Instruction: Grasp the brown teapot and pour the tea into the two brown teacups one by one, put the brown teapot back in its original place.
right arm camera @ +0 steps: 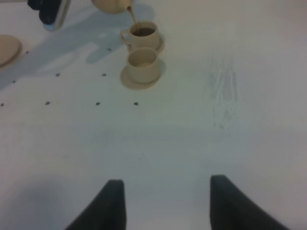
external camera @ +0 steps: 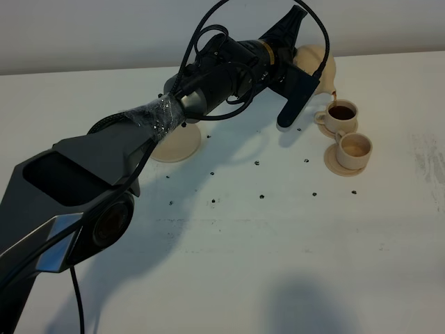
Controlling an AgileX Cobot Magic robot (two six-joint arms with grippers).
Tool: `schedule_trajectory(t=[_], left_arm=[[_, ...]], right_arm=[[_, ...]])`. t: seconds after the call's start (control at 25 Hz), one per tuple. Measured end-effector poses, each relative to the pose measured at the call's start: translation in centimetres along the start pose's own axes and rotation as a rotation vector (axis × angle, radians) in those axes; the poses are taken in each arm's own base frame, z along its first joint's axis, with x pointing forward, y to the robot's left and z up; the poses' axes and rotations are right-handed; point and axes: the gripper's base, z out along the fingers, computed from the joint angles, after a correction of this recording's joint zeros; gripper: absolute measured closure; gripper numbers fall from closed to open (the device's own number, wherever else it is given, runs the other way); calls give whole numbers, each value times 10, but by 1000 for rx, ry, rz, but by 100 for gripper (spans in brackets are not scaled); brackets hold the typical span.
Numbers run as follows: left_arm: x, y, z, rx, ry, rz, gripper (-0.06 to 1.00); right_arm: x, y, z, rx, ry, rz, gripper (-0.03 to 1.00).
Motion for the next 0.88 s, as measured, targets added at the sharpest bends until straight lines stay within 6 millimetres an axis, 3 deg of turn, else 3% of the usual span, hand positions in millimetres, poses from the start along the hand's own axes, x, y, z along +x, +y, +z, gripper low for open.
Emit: schedule_trajectory(t=[0.88], left_arm=[[-1,0,0,7,-3,-15,85]], right_arm=[[0,0,0,0,0,0,57]])
